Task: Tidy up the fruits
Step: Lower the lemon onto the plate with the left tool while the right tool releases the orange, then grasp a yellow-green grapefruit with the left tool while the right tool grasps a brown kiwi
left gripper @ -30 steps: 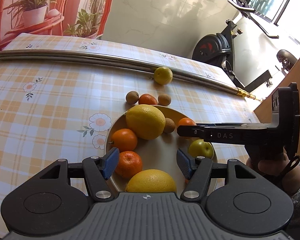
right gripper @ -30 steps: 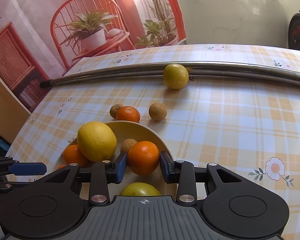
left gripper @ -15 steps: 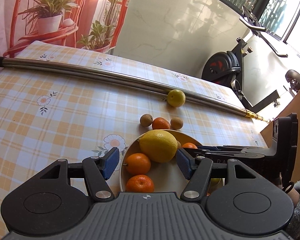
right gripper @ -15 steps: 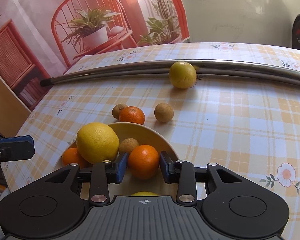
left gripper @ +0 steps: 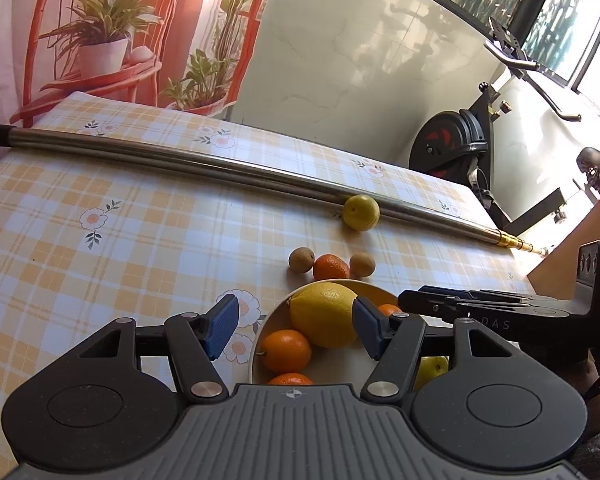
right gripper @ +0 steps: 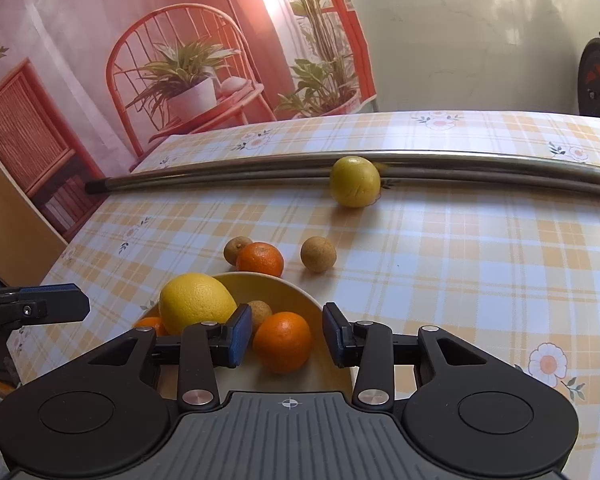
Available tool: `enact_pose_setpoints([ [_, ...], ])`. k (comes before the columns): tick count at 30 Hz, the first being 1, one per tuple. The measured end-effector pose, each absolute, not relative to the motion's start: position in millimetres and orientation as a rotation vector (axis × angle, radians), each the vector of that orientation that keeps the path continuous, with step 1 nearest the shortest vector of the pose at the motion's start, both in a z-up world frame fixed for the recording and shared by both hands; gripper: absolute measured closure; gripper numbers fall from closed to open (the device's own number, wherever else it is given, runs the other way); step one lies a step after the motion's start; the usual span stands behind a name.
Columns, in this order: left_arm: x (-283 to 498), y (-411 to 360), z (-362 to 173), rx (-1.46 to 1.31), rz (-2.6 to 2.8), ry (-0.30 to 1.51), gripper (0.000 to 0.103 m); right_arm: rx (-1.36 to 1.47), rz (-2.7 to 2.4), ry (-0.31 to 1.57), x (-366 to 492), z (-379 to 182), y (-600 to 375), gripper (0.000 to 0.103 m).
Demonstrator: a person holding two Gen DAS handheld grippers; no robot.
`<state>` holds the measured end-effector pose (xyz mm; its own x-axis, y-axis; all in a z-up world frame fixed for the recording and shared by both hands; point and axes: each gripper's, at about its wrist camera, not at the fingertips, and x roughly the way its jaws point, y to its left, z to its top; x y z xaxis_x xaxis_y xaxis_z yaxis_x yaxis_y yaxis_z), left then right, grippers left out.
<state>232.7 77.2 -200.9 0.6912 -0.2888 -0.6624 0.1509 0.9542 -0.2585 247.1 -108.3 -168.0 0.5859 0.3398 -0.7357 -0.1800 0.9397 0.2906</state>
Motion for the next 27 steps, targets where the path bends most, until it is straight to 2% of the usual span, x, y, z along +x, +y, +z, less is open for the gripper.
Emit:
enact_pose_setpoints([
  [16,269.9,93.6,-146.1,-0.186,-0.192,0.617,0.039,0.198,0.235,0.79,267.6,-134.0,-137.6,0.066],
  [27,311.4,79.8,-164.3,-0.16,-0.22,0.674,0.042,0.17,0.251,0.871,295.5,-163.0,-128.1,0.066],
])
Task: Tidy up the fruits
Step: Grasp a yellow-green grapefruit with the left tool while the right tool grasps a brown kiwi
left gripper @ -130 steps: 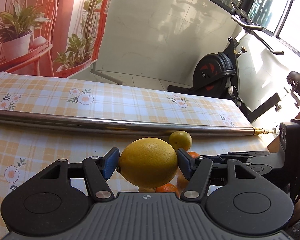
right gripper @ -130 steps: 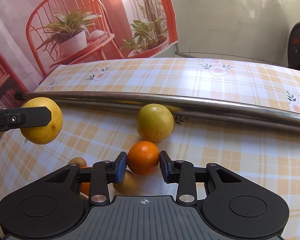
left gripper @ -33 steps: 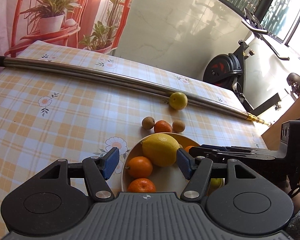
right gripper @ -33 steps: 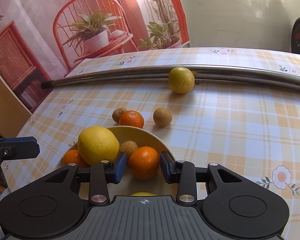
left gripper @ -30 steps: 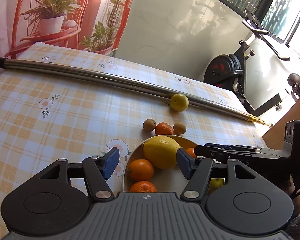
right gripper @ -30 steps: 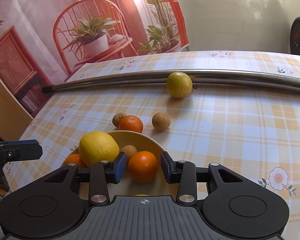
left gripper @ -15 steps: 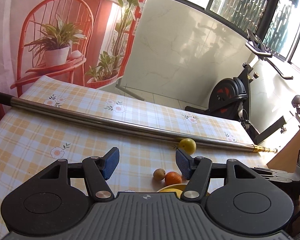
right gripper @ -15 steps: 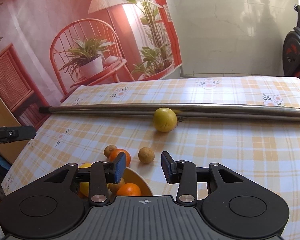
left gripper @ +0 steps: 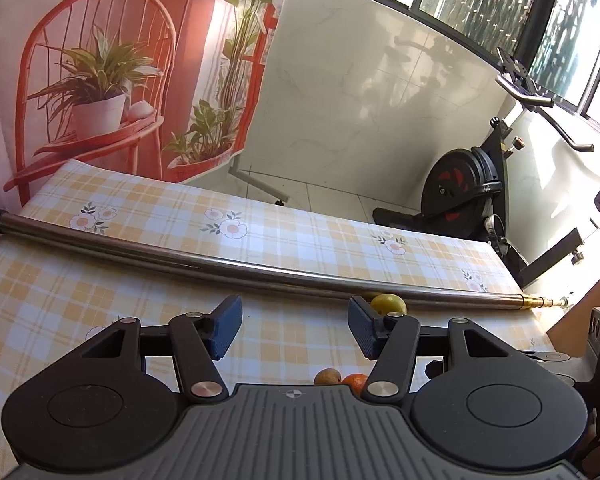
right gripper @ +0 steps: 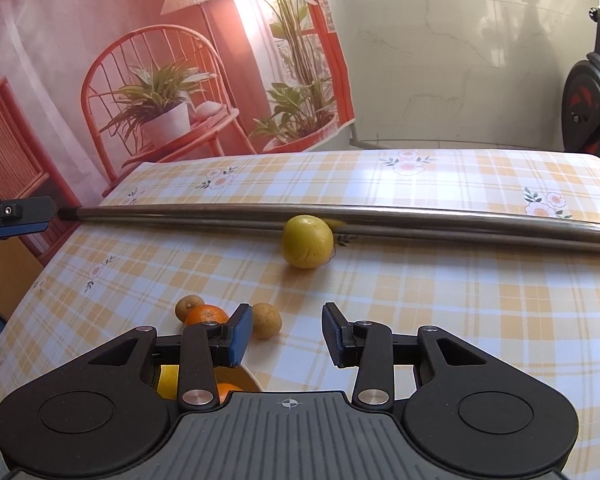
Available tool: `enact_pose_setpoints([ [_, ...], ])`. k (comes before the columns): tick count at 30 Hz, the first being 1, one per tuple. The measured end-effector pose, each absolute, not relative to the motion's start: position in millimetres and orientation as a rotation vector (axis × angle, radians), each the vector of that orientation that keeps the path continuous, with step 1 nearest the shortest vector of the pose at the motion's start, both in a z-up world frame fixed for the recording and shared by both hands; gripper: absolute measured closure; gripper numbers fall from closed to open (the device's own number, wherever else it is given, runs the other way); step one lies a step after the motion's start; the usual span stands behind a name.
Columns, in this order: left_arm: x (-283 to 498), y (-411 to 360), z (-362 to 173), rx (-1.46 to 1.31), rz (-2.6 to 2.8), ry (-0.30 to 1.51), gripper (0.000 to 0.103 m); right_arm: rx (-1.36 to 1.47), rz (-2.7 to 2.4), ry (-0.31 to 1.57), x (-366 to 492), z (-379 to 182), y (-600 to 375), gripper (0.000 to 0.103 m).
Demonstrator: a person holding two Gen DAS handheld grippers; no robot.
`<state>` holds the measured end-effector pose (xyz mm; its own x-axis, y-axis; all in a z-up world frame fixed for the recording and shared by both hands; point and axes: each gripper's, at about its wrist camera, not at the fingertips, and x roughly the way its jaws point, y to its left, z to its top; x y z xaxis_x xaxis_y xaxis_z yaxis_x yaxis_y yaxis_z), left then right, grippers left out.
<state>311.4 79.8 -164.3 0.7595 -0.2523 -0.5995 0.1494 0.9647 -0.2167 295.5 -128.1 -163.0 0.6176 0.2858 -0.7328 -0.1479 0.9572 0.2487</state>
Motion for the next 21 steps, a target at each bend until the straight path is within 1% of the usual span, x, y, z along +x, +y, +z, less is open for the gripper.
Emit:
enact_pose_setpoints([
  [7,345.6,68.7,-171.5,-0.131,-0.257,0.695,0.042,0.1,0.281,0.963,324.2,-186.0,-106.4,0.066],
  [13,362.2,57.0,-181.8,-0.102,-0.292,0.731,0.042,0.104,0.318,0.986,333.5,-196.1,-94.9,0.067],
  [14,364.3,55.6,-183.3,-0.101,-0.296,0.737,0.042,0.104,0.321,0.992,334.5,-197.9,-94.0,0.067],
  [17,372.8,50.5,-188.2,-0.111,-0.309,0.757,0.042,0.108,0.336,1.009,336.7,-202.5,-94.7,0.074],
  [18,376.8,48.3,-189.6,-0.116,-0.316,0.765,0.042,0.113,0.34,1.01,336.2,-202.8,-96.3,0.078],
  [21,387.3,37.5,-194.2,-0.118,-0.341,0.783,0.042,0.118,0.337,0.999,334.7,-202.1,-99.7,0.079],
])
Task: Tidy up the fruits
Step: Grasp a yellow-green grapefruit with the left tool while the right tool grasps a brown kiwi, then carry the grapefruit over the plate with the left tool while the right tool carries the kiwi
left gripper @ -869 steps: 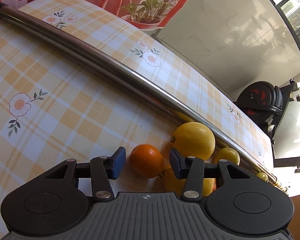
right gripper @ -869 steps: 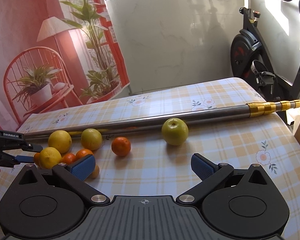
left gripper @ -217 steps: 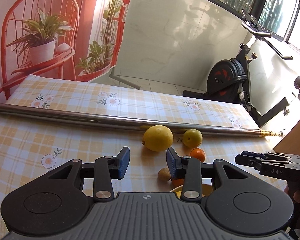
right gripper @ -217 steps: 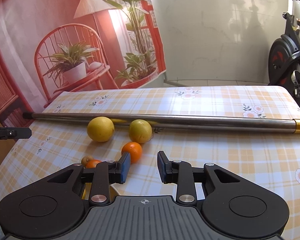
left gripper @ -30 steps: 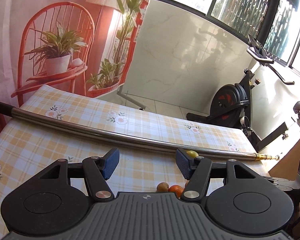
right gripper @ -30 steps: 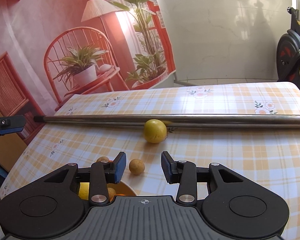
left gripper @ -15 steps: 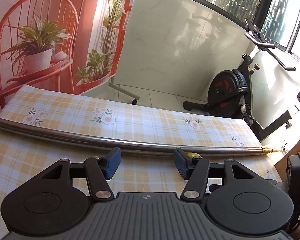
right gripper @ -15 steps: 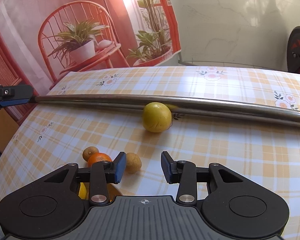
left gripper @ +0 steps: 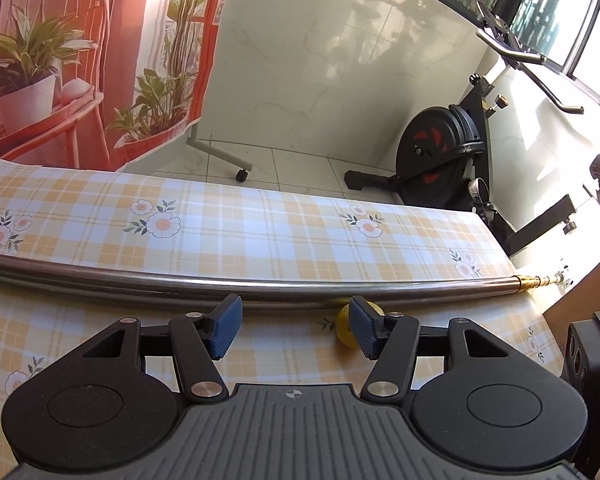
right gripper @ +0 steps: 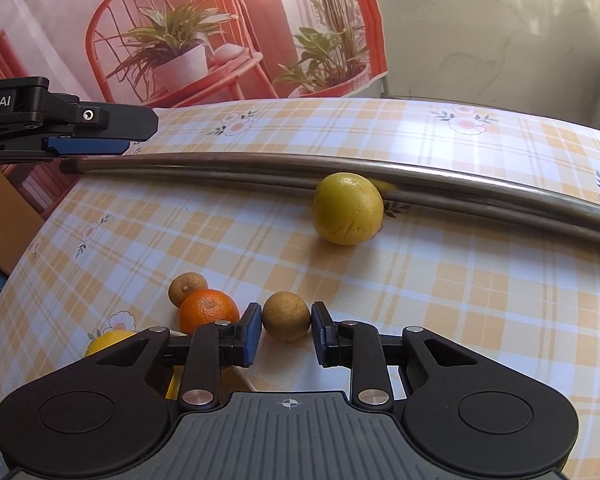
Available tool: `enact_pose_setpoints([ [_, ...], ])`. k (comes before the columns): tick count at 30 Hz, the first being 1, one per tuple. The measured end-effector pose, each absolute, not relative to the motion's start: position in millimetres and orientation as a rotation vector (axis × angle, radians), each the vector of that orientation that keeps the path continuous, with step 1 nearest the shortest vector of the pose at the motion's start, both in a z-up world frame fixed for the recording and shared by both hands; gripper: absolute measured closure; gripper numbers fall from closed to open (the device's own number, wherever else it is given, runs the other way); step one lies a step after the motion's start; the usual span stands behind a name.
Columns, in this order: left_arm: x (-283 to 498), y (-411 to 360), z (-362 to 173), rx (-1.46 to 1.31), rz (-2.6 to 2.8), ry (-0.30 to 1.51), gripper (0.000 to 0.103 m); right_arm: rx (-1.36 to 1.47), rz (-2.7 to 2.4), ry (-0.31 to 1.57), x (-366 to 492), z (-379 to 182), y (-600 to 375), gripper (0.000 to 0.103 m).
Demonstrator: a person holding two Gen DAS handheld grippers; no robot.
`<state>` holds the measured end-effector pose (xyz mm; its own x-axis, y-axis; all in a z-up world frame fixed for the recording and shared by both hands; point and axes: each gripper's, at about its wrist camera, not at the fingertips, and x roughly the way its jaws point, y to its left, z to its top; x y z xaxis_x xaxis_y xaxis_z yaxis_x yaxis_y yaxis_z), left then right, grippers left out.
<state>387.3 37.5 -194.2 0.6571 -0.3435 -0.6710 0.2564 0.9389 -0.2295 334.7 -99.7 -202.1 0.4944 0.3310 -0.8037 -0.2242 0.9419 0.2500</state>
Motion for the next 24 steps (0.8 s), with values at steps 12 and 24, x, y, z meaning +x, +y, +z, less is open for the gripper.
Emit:
enact_pose_setpoints([
  [12,418.0,-30.7,-232.1,0.003,-0.46,0.856,0.041,0.227,0.168,0.896,312.4,-184.4,-158.2,0.079],
  [24,433.8,-52.5,-260.5,0.064,-0.456,0.913,0.042,0.309,0.088,0.851,295.1,-184.0,-196.5,0.079],
])
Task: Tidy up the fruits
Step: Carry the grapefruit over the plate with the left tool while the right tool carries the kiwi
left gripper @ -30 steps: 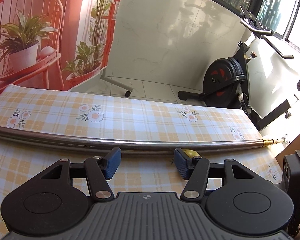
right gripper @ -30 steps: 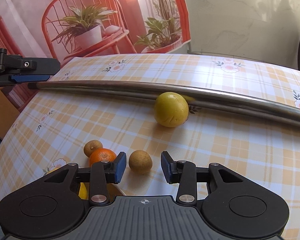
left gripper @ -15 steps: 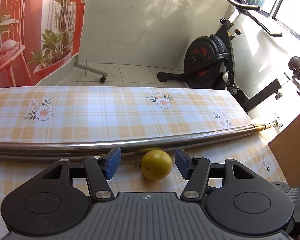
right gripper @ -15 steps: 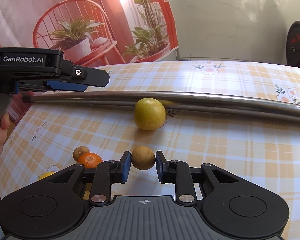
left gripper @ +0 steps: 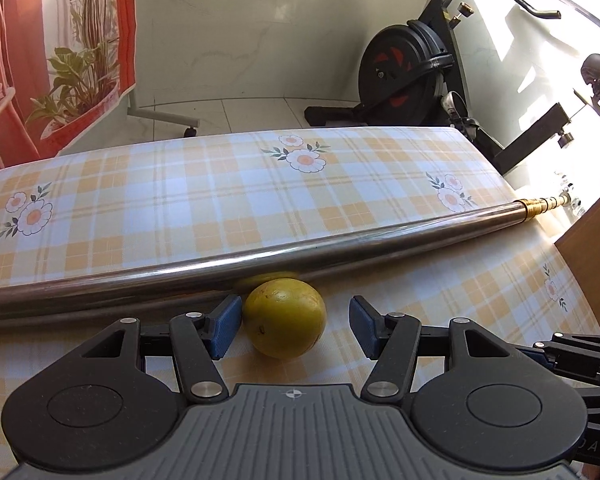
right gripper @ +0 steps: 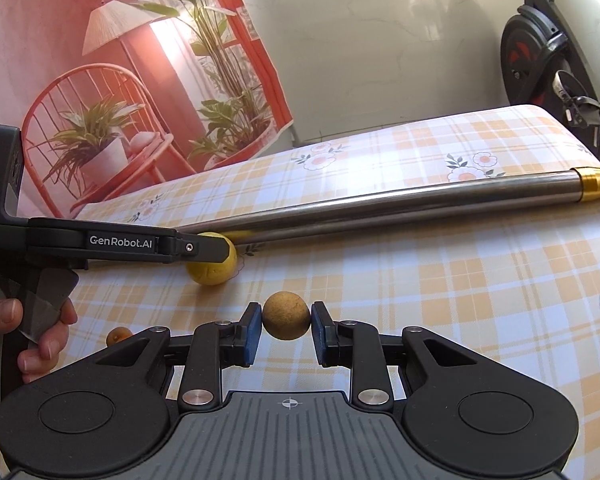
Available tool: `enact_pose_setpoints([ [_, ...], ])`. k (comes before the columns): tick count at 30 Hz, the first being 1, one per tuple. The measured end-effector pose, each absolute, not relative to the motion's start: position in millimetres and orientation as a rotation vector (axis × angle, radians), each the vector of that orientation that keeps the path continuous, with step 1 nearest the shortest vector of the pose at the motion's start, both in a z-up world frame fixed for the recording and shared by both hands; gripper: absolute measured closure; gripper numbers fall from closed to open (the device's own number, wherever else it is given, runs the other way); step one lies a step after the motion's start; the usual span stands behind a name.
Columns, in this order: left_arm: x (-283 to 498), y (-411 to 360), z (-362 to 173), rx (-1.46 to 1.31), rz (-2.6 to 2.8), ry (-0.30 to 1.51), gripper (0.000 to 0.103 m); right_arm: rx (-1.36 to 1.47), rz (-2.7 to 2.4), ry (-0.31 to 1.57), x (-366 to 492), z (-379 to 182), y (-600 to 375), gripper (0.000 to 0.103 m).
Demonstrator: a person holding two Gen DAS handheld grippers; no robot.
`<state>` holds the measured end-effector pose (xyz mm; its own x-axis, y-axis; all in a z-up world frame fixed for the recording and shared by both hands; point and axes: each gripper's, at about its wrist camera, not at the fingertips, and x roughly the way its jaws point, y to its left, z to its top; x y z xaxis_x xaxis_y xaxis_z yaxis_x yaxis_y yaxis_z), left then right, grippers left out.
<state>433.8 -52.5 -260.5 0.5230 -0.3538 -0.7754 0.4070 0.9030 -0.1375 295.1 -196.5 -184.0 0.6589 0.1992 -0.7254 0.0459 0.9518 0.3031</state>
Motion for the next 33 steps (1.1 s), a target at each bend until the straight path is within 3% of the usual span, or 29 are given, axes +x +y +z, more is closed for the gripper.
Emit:
enact_pose_setpoints([
  [2,434.4,-53.9,-263.9,0.071,-0.442,0.916,0.044,0.313,0.088,0.849,293.7,-184.3,-197.0,0.079],
  [4,436.0,-55.8,-267.0,0.072,-0.421,0.921,0.053,0.319,0.088,0.849,292.9,-184.2,-197.1,0.079],
  [16,413.5,-39.8,-239.2,0.063,-0.475,0.873,0.054,0.346,0.108,0.851,287.6,-181.5,-193.2,0.079],
  [24,348.9,-8.3,-206.0,0.088,-0.525,0.822,0.054,0.319,0.135,0.821,271.6,-163.3,-177.7,0.079],
  [33,285.5,26.2,-204.2,0.056,-0.552,0.861,0.054,0.259,0.183,0.823,253.5,-149.0,-150.2,0.079],
])
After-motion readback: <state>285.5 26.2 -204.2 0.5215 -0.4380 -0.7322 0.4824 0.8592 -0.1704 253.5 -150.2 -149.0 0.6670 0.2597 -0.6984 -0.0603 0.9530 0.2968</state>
